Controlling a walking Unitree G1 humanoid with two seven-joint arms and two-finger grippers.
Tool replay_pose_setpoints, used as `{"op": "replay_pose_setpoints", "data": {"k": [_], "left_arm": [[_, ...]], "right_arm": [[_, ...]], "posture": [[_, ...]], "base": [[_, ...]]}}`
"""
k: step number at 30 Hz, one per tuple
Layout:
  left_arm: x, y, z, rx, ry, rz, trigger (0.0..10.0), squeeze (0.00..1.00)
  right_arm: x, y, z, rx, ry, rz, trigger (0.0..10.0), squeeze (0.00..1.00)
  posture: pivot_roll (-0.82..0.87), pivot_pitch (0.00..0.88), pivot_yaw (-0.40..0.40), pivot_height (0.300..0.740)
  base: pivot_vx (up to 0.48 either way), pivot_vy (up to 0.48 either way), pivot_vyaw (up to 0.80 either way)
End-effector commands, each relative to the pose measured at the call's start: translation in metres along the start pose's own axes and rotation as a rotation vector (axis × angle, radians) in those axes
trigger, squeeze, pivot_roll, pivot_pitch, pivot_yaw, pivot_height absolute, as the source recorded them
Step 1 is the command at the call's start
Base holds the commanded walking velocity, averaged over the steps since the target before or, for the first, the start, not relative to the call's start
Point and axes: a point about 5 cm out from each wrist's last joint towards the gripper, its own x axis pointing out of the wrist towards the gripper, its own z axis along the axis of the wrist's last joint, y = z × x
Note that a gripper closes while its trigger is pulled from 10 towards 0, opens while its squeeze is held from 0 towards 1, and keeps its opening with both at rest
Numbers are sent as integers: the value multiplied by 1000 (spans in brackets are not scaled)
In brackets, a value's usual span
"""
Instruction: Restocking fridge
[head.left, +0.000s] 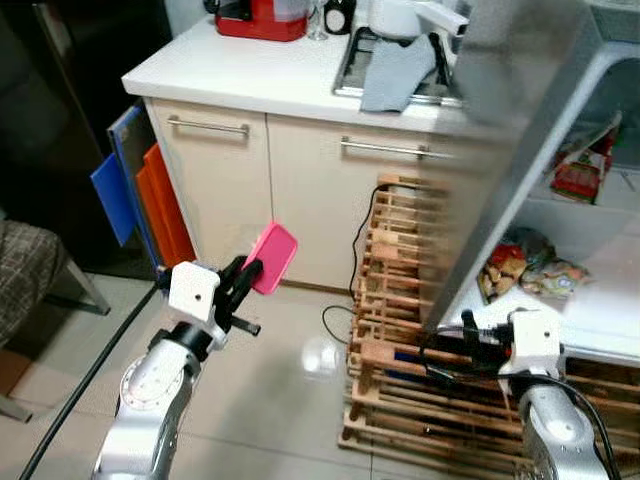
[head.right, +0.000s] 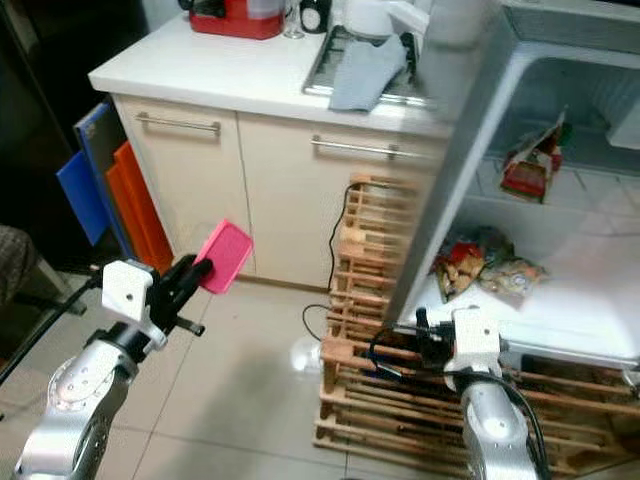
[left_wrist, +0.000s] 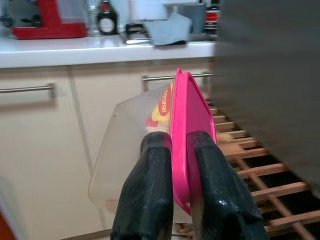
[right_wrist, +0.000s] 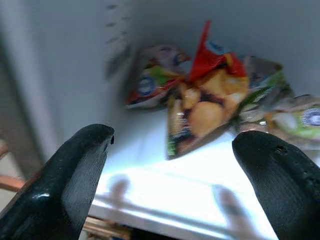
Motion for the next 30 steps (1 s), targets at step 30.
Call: {"op": "replay_pose_setpoints", "data": {"k": [30], "left_arm": [[10,-5,4,-13,-24,-24,10000,0]], "right_arm": [[15,14,29,-13,-136,43,10000,0]], "posture": [[-92,0,-1,740]], "base": [[0,0,-197]]}}
